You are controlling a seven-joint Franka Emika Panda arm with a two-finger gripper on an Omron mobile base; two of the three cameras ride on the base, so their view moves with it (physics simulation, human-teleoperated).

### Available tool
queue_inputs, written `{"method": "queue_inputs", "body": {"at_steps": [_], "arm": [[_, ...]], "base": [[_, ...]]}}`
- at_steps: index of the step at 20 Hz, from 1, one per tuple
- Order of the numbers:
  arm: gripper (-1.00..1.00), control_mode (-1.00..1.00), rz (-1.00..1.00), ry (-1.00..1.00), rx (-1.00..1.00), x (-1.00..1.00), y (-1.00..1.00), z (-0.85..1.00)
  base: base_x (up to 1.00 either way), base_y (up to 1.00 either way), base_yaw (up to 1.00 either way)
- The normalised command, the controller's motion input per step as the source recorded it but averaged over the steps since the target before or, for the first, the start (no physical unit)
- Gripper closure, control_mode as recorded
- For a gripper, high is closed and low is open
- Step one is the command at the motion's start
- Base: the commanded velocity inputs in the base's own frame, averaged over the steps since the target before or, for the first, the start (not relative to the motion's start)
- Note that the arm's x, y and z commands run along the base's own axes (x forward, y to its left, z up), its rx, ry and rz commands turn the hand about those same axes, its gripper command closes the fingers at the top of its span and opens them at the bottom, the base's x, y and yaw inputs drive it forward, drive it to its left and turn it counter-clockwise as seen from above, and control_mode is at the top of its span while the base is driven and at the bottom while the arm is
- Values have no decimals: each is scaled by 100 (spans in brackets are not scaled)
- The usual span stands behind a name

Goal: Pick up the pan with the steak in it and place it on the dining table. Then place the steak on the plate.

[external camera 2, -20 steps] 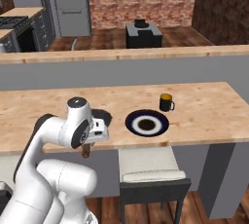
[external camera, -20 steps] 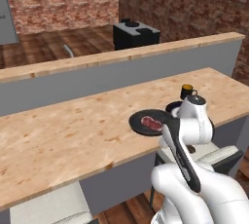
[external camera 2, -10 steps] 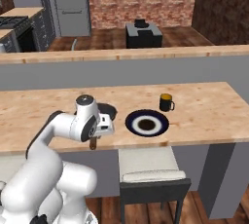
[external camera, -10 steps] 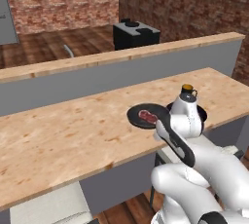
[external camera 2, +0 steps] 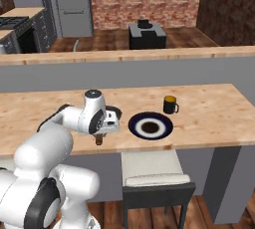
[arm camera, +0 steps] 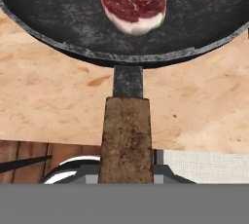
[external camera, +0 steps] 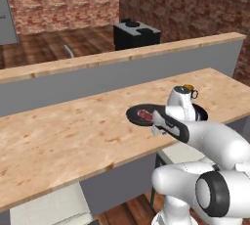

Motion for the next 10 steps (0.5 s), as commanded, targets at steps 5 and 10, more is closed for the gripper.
{"method": "queue_inputs", "body": {"at_steps": [5, 10], "arm": [[100, -100, 0, 0, 0, -5, 0, -20], [100, -100, 0, -4, -2, -50, 0, -34]], "base": [[0, 0, 0], [0, 0, 0]]}}
